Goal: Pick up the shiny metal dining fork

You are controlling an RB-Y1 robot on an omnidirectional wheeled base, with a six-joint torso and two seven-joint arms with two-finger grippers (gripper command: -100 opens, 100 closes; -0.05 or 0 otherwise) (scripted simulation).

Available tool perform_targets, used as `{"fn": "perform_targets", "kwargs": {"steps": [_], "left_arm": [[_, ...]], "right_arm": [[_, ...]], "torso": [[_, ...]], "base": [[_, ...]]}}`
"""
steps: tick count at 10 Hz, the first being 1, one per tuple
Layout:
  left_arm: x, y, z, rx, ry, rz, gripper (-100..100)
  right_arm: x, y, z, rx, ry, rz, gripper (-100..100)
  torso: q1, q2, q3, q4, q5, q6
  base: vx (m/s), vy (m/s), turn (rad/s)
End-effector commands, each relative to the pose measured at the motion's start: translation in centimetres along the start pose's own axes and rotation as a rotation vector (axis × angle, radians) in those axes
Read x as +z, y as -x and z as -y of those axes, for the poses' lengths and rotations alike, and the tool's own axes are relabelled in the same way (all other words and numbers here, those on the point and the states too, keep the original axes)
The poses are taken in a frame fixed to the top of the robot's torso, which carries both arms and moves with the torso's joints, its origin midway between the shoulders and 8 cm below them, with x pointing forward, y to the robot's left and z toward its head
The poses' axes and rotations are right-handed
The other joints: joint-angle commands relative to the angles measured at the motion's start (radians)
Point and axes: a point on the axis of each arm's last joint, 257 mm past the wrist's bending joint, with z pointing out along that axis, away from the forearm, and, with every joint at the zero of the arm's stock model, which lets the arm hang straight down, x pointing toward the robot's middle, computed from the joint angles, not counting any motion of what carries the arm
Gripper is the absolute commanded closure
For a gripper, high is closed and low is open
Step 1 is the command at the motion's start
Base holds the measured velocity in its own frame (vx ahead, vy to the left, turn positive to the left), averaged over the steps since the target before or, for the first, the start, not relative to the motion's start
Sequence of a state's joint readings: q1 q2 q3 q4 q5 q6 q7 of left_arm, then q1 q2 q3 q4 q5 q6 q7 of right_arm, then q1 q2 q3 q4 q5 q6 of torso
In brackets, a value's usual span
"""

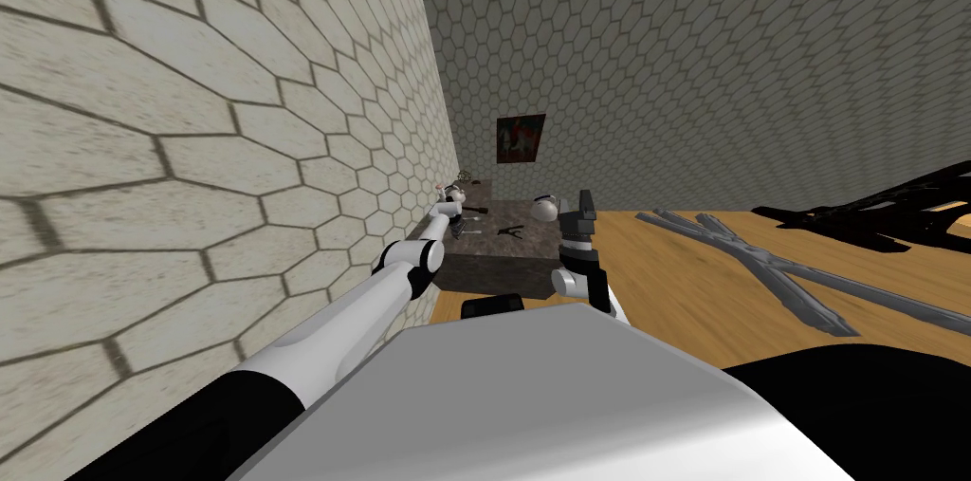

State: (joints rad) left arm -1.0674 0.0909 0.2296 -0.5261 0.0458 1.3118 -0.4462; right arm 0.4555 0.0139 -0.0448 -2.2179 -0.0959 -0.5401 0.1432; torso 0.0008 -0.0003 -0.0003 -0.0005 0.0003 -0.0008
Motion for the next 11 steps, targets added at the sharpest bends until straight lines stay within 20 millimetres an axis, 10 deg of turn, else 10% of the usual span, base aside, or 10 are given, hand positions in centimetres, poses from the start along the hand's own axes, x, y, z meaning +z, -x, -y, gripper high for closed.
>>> {"fn": "perform_targets", "kwargs": {"steps": [1,3,4,8,9,10,11], "left_arm": [[1.1,-0.3,-0.5,-0.005,-0.002,0.002,-100],[1.0,-0.3,-0.6,-0.004,0.000,0.001,-100],[1.1,-0.3,-0.5,-0.004,-0.001,0.002,100],[0.9,-0.3,-0.3,-0.007,-0.006,0.002,100],[0.9,-0.3,-0.3,-0.007,-0.006,0.002,0],[-0.4,0.1,0.3,0.001,-0.003,0.001,100],[-0.4,0.1,0.3,0.001,-0.003,0.001,100]], "right_arm": [[0.0,0.0,0.0,0.000,0.000,0.000,0],[0.0,0.0,0.0,0.000,0.000,0.000,0],[0.0,0.0,0.0,0.000,0.000,0.000,0],[0.0,0.0,0.0,0.000,0.000,0.000,0],[0.0,0.0,0.0,0.000,0.000,0.000,0],[0.0,0.0,0.0,0.000,0.000,0.000,0],[0.0,0.0,0.0,0.000,0.000,0.000,0]], "torso": [[0.000,0.000,0.000,0.000,0.000,0.000],[0.000,0.000,0.000,0.000,0.000,0.000],[0.000,0.000,0.000,0.000,0.000,0.000],[0.001,0.000,-0.001,-0.002,0.000,0.000],[0.002,-0.001,-0.001,-0.002,0.000,0.000],[0.002,-0.001,-0.001,-0.002,0.000,0.000],[0.001,0.000,0.000,-0.001,0.000,-0.001]], "base": [[0.015,0.021,-0.059],[0.004,0.005,-0.015],[0.000,0.000,0.000],[0.000,0.000,0.000],[0.000,0.000,0.000],[-0.013,-0.016,0.068],[-0.014,-0.018,0.051]]}}
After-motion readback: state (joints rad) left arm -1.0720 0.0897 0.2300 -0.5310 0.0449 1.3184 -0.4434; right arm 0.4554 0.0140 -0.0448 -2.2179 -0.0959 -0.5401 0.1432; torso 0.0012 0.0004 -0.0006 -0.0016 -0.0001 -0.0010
